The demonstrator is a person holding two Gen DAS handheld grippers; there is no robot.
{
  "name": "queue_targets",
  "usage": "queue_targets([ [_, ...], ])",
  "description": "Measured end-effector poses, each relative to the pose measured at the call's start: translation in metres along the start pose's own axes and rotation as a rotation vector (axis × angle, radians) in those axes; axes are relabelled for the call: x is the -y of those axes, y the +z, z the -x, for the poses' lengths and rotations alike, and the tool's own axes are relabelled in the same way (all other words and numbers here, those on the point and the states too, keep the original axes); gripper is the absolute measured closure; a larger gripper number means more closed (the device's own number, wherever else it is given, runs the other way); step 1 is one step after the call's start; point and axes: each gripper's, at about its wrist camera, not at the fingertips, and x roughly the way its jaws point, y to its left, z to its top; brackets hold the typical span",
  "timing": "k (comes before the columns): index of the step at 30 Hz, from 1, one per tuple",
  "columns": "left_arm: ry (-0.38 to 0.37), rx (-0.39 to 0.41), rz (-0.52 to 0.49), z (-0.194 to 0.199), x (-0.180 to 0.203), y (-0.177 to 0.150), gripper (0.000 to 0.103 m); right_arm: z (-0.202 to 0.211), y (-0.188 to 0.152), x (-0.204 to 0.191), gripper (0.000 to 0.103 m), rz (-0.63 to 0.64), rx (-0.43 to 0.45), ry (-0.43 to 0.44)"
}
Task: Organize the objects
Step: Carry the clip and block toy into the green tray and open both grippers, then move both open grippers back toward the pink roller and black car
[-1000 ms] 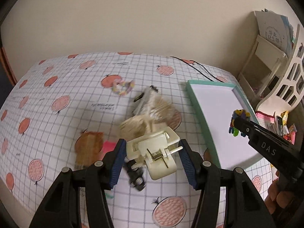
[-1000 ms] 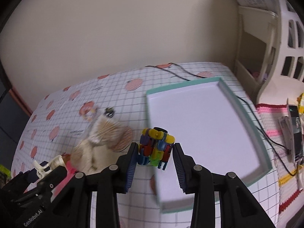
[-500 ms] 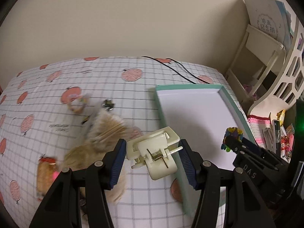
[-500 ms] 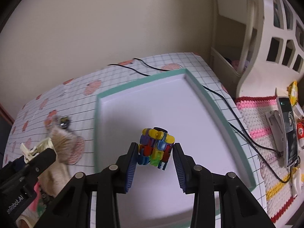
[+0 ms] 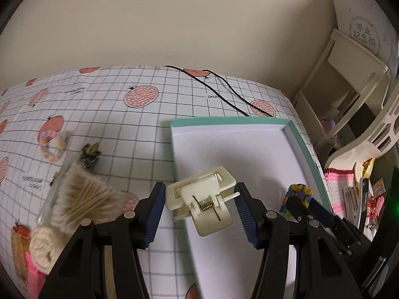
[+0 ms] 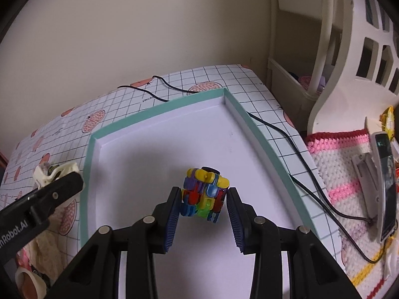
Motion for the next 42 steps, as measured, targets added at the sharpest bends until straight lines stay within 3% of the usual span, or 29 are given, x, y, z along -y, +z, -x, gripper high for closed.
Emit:
queue_targets([
  [10,0.001,-0.022,-0.005,-0.026,0.010,0.005,0.045,-0.012,0.003,-0.003,0.063,0.027,0.017,-0.005],
  [19,-0.009,-0.025,-0.032,-0.023,0.017,0.004,0.045,-0.011,0.002,-0.002,0.062,0.011,0.010,-0.007],
  [21,-0.011,-0.024,-0.037,-0.019,0.017,0.004,0.045,-0.009,0.002,0.000,0.061,0.003,0.008,-0.005],
  [24,-0.009,-0.015,-0.041,-0.012,0.016,0.003,0.045,-0.005,0.001,0.001,0.049,-0.002,0.001,-0.001],
  [29,0.000,-0.016,-0.046,0.001,0.011,0.000,0.044,0.007,-0.001,-0.001,0.049,0.011,0.005,-0.011],
  [33,0.007,-0.007,-0.027,0.018,-0.002,-0.003,0.038,0.020,-0.004,-0.008,0.049,0.034,0.011,-0.015],
  [40,0.045,0.007,-0.009,0.045,-0.027,-0.013,0.035,0.041,-0.016,-0.022,0.034,0.059,0.011,-0.009],
  [42,0.055,0.007,0.011,0.052,-0.038,-0.018,0.018,0.044,-0.020,-0.026,0.030,0.066,0.007,-0.010],
])
